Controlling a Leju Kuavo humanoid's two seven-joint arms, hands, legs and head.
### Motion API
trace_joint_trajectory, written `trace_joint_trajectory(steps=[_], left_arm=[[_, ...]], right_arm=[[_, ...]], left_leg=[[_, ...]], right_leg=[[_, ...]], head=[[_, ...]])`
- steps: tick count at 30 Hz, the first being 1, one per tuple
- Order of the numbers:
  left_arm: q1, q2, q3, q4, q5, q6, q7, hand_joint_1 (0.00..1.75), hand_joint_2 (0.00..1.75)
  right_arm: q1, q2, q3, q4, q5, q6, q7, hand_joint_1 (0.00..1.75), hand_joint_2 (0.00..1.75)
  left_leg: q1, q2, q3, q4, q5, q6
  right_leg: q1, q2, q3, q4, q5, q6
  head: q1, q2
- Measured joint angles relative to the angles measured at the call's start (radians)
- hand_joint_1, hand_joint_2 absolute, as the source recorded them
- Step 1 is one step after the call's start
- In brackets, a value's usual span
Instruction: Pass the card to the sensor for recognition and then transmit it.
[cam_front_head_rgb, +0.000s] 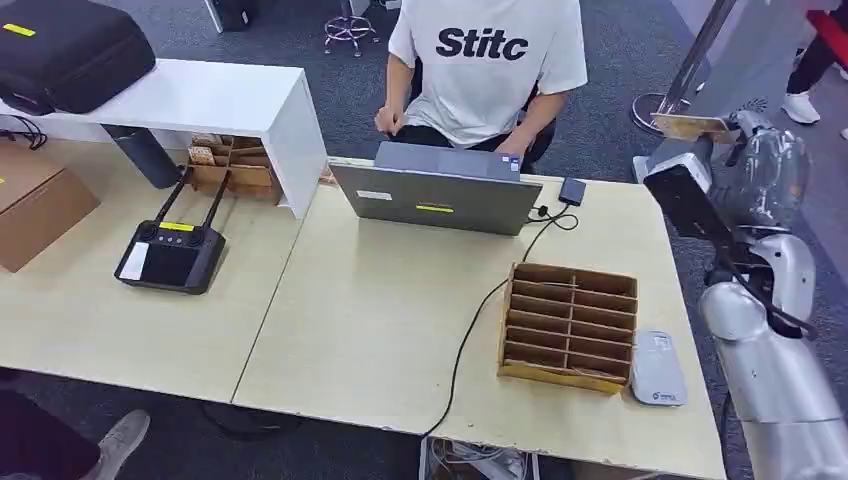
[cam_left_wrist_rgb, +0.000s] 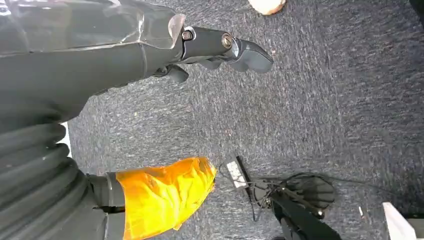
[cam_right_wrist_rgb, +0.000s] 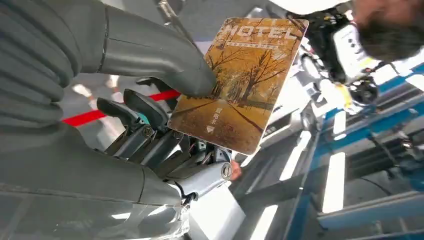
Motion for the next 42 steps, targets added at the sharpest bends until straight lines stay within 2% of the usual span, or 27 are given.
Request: trace_joint_trajectory(steps=[13, 21, 29, 42], left_arm=[[0.005, 0.0, 0.0, -0.01, 0.025, -0.005, 0.019, 0.0, 1.75], [0.034, -0.004, -0.045, -0.031, 0.102, 0.02, 0.07, 0.0, 1.75], [0.097, -0.005, -0.119, -0.081, 0.217, 0.053, 0.172, 0.0, 1.75], [0.156, -0.005, -0.198, -0.147, 0.279, 0.081, 0.219, 0.0, 1.75]], right_arm=[[0.111, -0.021, -0.089, -0.073, -0.008, 0.021, 0.007, 1.75, 1.75], [0.173, -0.024, -0.167, -0.05, -0.013, 0.025, 0.014, 1.75, 1.75], [0.302, -0.027, -0.254, -0.04, -0.032, 0.039, 0.025, 1.75, 1.75], [0.491, -0.02, -0.375, -0.089, -0.055, 0.053, 0.032, 1.75, 1.75]], left_leg=[[0.0, 0.001, 0.0, 0.0, 0.0, 0.0], [0.0, 0.001, 0.0, 0.0, 0.0, 0.0], [0.0, 0.0, -0.001, 0.0, 0.0, 0.0], [0.0, 0.0, -0.002, 0.0, -0.001, 0.0]], right_leg=[[0.0, 0.001, 0.0, 0.0, 0.0, 0.0], [0.0, 0.001, -0.001, 0.0, 0.0, 0.0], [0.0, 0.0, -0.001, 0.0, 0.0, 0.0], [0.0, -0.001, -0.002, 0.0, 0.0, 0.0]], head=[[0.0, 0.0], [0.0, 0.0], [0.0, 0.0], [0.0, 0.0]])
